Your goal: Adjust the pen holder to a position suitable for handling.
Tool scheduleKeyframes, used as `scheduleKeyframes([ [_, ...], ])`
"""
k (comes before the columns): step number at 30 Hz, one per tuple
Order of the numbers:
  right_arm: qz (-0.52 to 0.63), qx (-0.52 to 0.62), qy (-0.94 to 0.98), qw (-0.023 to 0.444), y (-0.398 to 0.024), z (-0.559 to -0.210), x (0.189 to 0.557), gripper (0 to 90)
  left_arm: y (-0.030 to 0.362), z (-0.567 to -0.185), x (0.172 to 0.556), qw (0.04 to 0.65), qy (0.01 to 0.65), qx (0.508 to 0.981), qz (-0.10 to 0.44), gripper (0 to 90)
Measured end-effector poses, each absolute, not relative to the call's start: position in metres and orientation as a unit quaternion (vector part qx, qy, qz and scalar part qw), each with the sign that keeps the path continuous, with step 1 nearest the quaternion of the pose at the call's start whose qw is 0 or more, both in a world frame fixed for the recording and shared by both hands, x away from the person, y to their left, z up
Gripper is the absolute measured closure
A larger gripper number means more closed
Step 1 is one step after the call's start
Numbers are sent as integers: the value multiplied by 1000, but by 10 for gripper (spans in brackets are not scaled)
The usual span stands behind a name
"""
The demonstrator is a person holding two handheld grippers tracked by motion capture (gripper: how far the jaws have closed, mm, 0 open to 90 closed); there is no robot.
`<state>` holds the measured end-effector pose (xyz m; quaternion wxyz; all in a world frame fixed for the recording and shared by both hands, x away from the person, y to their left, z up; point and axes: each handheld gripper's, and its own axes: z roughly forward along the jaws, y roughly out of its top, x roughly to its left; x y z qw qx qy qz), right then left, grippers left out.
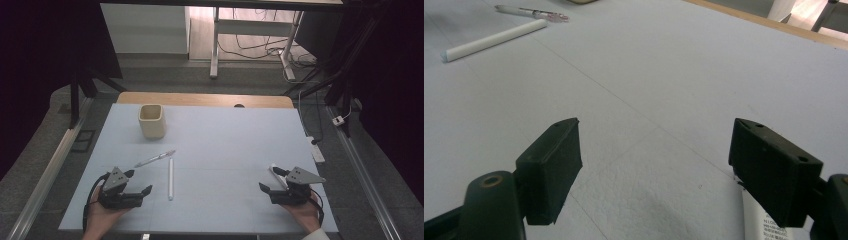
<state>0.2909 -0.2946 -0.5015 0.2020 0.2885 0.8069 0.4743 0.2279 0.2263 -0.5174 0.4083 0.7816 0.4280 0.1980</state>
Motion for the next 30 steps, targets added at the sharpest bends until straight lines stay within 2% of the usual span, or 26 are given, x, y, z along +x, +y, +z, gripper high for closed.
scheduleKeyframes([
  [30, 479, 286, 806, 197, -294, -501, 290, 214, 233, -514, 226, 414, 430, 776, 205, 174],
])
